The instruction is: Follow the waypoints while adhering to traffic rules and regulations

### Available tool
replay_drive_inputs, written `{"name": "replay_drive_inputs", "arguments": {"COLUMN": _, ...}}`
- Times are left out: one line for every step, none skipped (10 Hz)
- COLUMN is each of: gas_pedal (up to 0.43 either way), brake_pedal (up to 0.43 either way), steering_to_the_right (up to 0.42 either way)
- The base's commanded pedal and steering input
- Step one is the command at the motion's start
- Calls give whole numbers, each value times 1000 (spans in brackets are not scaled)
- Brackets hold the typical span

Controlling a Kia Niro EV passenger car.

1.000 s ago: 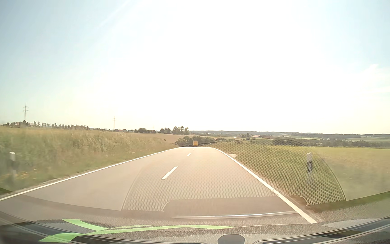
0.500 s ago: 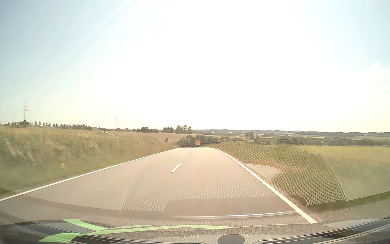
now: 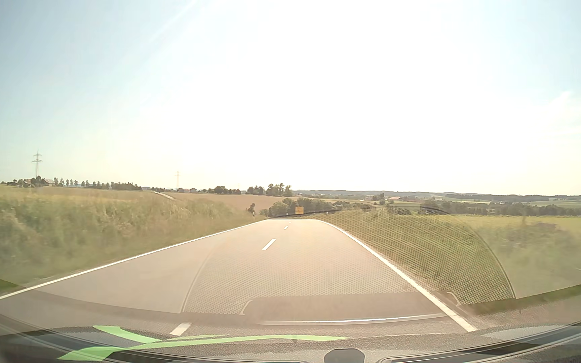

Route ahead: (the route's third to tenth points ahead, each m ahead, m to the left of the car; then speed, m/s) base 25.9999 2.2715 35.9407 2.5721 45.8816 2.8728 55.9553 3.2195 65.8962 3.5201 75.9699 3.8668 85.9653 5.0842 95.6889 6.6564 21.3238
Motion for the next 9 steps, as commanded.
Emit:
{"name": "replay_drive_inputs", "arguments": {"gas_pedal": 138, "brake_pedal": 0, "steering_to_the_right": -8}}
{"name": "replay_drive_inputs", "arguments": {"gas_pedal": 118, "brake_pedal": 0, "steering_to_the_right": -8}}
{"name": "replay_drive_inputs", "arguments": {"gas_pedal": 67, "brake_pedal": 0, "steering_to_the_right": -7}}
{"name": "replay_drive_inputs", "arguments": {"gas_pedal": 47, "brake_pedal": 0, "steering_to_the_right": -7}}
{"name": "replay_drive_inputs", "arguments": {"gas_pedal": 47, "brake_pedal": 0, "steering_to_the_right": -8}}
{"name": "replay_drive_inputs", "arguments": {"gas_pedal": 47, "brake_pedal": 0, "steering_to_the_right": -8}}
{"name": "replay_drive_inputs", "arguments": {"gas_pedal": 59, "brake_pedal": 0, "steering_to_the_right": -8}}
{"name": "replay_drive_inputs", "arguments": {"gas_pedal": 67, "brake_pedal": 0, "steering_to_the_right": -7}}
{"name": "replay_drive_inputs", "arguments": {"gas_pedal": 67, "brake_pedal": 0, "steering_to_the_right": -8}}
